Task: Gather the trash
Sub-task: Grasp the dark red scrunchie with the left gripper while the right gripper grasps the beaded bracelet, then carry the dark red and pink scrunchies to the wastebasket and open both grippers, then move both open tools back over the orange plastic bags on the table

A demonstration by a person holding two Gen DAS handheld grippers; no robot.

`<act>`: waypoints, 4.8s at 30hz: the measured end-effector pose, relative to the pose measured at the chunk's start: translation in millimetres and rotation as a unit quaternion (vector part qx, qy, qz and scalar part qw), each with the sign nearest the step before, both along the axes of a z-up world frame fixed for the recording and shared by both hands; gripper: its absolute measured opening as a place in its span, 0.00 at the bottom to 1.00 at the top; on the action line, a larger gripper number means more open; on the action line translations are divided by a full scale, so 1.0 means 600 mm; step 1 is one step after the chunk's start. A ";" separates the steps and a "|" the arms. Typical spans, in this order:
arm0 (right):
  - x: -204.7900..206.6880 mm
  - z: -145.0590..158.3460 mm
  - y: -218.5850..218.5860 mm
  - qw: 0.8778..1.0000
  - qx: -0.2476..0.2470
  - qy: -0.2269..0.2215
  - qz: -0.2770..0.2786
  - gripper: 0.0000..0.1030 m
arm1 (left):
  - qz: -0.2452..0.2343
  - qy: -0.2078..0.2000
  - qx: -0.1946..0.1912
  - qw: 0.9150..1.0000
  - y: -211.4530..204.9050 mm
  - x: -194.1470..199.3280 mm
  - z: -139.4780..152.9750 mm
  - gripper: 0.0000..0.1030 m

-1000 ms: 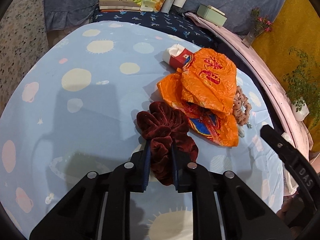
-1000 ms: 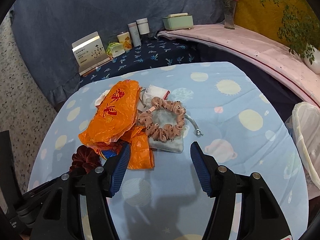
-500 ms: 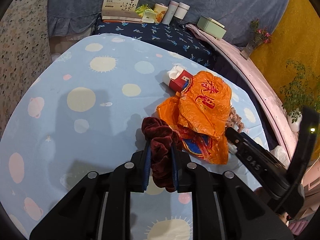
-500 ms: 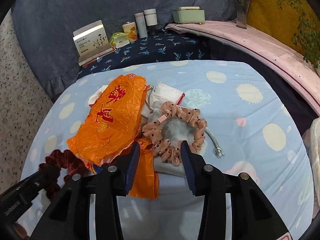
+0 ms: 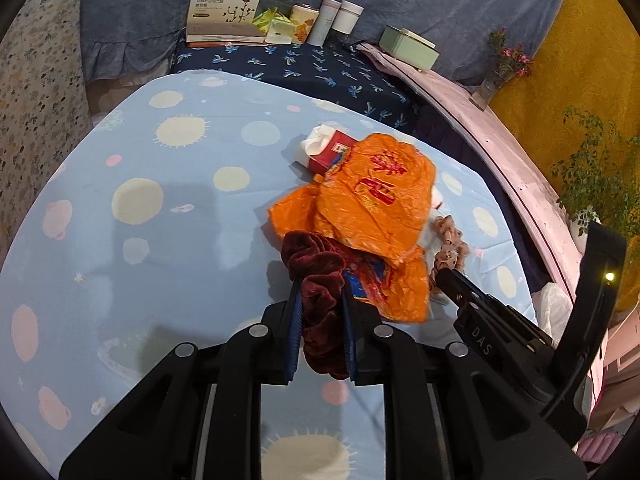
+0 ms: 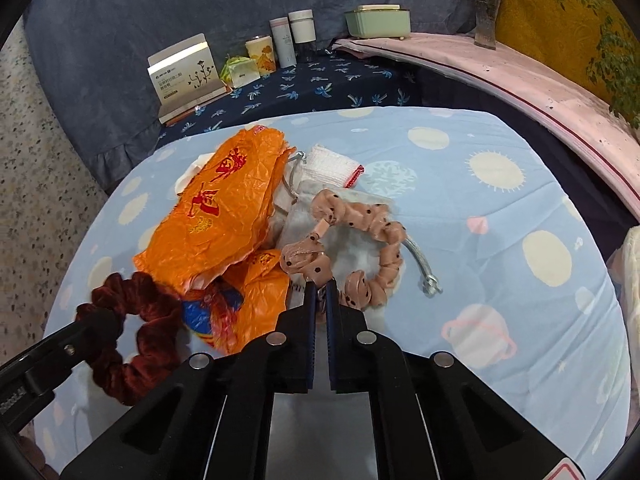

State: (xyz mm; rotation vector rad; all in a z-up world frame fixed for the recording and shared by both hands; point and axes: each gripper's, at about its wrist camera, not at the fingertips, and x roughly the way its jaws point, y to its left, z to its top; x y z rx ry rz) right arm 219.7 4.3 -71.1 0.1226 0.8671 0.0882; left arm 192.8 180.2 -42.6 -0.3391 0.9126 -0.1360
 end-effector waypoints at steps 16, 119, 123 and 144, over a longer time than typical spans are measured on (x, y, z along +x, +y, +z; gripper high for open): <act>-0.118 0.096 -0.091 0.998 0.019 -0.057 -0.026 0.04 | -0.056 -0.033 0.013 0.998 -0.134 -0.061 0.071 0.16; -0.244 0.115 -0.346 0.986 0.006 -0.073 -0.150 0.41 | -0.147 -0.039 0.036 0.988 -0.375 -0.070 0.079 0.48; -0.230 0.116 -0.307 0.988 0.004 -0.071 -0.134 0.43 | -0.125 -0.035 0.036 0.991 -0.327 -0.063 0.075 0.51; -0.153 0.066 -0.107 0.999 -0.002 -0.035 -0.037 0.52 | -0.041 -0.035 0.101 0.993 -0.131 0.017 0.036 0.88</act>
